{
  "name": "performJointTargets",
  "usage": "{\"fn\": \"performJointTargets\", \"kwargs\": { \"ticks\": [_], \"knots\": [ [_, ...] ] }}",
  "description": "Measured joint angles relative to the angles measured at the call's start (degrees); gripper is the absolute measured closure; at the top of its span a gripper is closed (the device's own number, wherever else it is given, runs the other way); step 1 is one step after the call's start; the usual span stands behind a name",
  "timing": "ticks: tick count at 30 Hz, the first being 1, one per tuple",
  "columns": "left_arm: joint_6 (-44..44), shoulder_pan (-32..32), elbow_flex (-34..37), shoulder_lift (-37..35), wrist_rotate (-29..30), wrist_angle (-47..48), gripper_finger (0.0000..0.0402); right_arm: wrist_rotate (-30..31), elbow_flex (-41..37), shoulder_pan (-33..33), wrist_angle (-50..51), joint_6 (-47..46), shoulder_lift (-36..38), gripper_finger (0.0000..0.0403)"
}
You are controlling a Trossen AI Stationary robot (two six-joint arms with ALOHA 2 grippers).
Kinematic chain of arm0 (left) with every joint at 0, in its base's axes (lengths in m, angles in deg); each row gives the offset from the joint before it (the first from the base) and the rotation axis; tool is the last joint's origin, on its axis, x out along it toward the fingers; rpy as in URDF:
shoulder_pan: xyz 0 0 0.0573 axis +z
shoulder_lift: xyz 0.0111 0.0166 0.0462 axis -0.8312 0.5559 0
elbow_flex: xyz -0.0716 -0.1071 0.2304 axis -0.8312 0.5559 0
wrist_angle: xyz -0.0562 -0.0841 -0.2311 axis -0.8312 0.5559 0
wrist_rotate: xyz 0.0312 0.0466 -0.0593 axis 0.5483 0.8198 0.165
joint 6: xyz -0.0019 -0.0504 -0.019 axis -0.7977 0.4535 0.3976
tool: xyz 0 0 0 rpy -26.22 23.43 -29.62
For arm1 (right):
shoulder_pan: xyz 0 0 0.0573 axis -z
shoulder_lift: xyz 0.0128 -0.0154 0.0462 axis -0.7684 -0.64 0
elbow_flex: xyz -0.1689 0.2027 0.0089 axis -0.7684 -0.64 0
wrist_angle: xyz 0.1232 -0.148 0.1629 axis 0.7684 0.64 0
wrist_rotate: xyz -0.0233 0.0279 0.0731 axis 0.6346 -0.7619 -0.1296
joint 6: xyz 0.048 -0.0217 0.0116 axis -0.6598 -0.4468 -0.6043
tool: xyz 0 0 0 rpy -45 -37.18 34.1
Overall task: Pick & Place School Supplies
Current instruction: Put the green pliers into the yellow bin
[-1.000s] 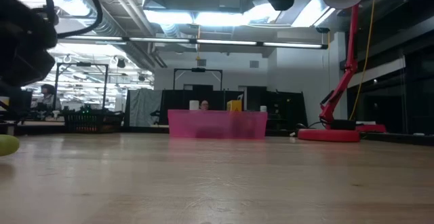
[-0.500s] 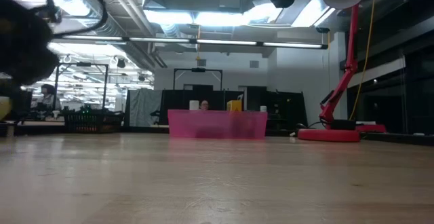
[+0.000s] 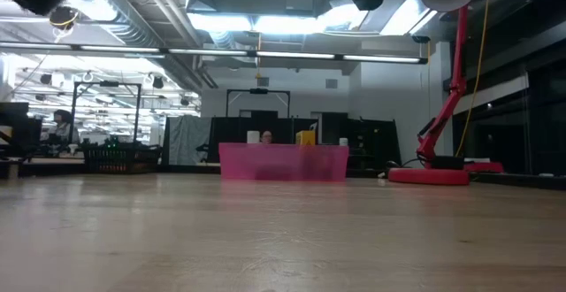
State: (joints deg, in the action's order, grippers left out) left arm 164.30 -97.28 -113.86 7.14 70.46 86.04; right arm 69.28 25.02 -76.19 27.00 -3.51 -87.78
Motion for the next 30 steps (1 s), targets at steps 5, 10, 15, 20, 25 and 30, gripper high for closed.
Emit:
{"fn": "performJointTargets", "kwargs": {
  "ticks": [5, 10, 15, 20, 25, 30],
  "knots": [
    [7.59, -6.69, -5.28, -2.23, -4.53, 16.95, 0.0370, -0.60, 0.00, 0.00, 0.01, 0.57, 0.00, 0.0249],
    [15.32, -11.91, -6.37, -2.40, -7.10, 20.76, 0.0370, -0.80, 0.00, 0.11, 0.02, 0.65, 0.00, 0.0249],
    [15.41, -10.54, -6.45, 0.01, -9.08, 22.11, 0.0370, -0.78, 0.00, 0.33, 0.00, 0.65, 0.00, 0.0249],
    [15.22, -12.25, -6.45, 2.61, -9.95, 22.98, 0.0370, -0.78, 0.00, 0.33, 0.00, 0.40, 0.00, 0.0249],
    [15.41, -15.06, -6.43, 5.31, -11.86, 23.41, 0.0370, -0.80, 0.00, 0.33, 0.00, 0.01, 0.00, 0.0249],
    [15.64, -16.87, -6.39, 8.04, -12.74, 23.32, 0.0370, -1.16, 0.00, 0.33, 0.00, -0.39, 0.00, 0.0249]
  ]
}}
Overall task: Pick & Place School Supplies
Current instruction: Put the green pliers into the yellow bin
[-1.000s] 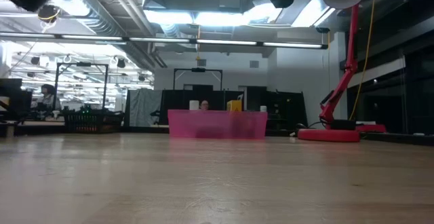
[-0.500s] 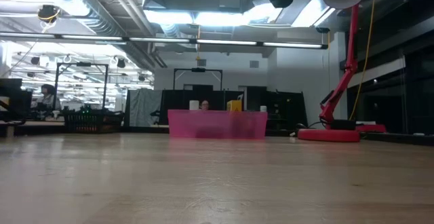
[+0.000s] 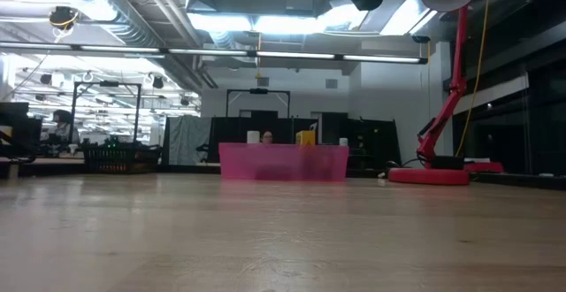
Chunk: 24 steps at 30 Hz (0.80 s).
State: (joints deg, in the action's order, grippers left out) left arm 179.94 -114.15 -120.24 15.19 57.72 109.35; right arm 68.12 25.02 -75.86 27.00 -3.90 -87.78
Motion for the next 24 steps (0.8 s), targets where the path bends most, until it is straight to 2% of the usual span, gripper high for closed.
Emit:
{"fn": "performJointTargets", "kwargs": {
  "ticks": [19, 21, 24],
  "knots": [
    [-0.39, -3.03, 0.00, 9.45, 0.38, -7.66, 0.0370, -0.12, 0.00, 0.00, 0.05, -0.54, 0.00, 0.0249],
    [-1.24, -3.41, 0.00, 9.99, 0.39, -9.30, 0.0358, -0.15, 0.00, 0.00, 0.06, -0.54, 0.00, 0.0249],
    [-2.56, -3.66, 0.00, 10.23, 0.80, -9.37, 0.0308, -0.32, 0.00, 0.00, 0.04, -0.53, 0.00, 0.0250]
  ]
}}
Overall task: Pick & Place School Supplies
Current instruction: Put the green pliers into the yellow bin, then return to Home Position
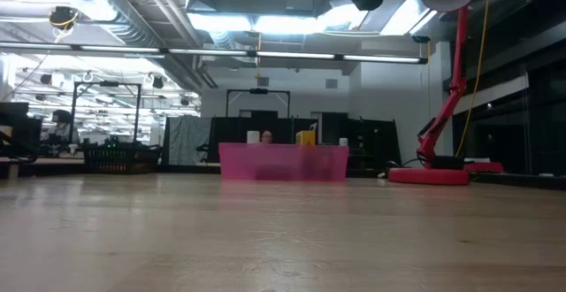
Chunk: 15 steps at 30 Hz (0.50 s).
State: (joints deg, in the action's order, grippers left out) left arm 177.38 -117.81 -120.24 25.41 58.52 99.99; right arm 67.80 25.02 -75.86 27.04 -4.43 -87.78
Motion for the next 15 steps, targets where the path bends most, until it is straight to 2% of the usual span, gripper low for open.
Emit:
{"fn": "performJointTargets", "kwargs": {
  "ticks": [5, 8, 12, 15],
  "knots": [
    [-2.14, -0.52, 0.00, -1.24, 0.19, 1.48, 0.0215, -0.15, 0.00, 0.00, 0.00, 0.00, 0.00, 0.0250],
    [-2.20, -1.76, 0.00, -3.30, 1.14, 2.17, 0.0179, -1.14, 0.00, 0.10, -0.02, -0.45, 0.00, 0.0250],
    [-5.74, -3.40, -3.02, -6.96, 9.66, 6.23, 0.0167, -2.94, 0.00, 0.86, -0.41, -1.19, 0.00, 0.0250],
    [-14.95, -3.61, -6.90, -9.65, 18.36, 10.04, 0.0177, -3.98, 0.00, 1.48, -1.03, -1.27, 0.00, 0.0250]
  ]
}}
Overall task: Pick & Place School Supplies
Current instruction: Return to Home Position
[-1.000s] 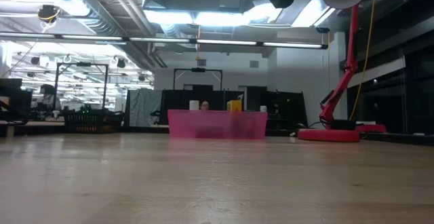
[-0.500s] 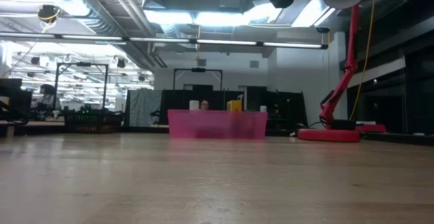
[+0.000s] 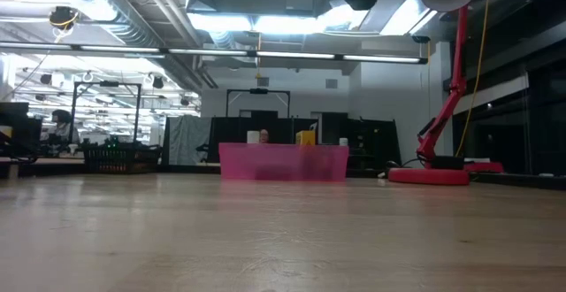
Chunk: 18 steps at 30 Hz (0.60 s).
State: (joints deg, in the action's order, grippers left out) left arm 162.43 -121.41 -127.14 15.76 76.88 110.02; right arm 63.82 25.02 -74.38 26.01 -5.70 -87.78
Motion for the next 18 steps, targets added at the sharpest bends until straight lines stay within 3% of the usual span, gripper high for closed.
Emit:
{"fn": "performJointTargets", "kwargs": {
  "ticks": [3, 6, 13, 18],
  "knots": [
    [-11.50, 0.89, -2.43, -3.83, 10.22, 1.11, 0.0191, -1.02, 0.00, 0.59, -0.02, 0.03, 0.00, 0.0250],
    [-22.69, 5.28, -2.70, -9.04, 15.70, 1.11, 0.0209, -1.98, 0.00, 1.10, -0.39, -0.17, 0.00, 0.0250],
    [-58.03, 23.13, -2.70, -18.47, 19.33, -9.17, 0.0289, -1.60, 0.00, 1.38, -0.92, -3.24, 0.00, 0.0250],
    [-81.31, 36.26, -2.68, -21.43, 15.77, -18.09, 0.0327, 0.02, 0.00, 1.34, -4.08, -4.45, 0.00, 0.0250]
  ]
}}
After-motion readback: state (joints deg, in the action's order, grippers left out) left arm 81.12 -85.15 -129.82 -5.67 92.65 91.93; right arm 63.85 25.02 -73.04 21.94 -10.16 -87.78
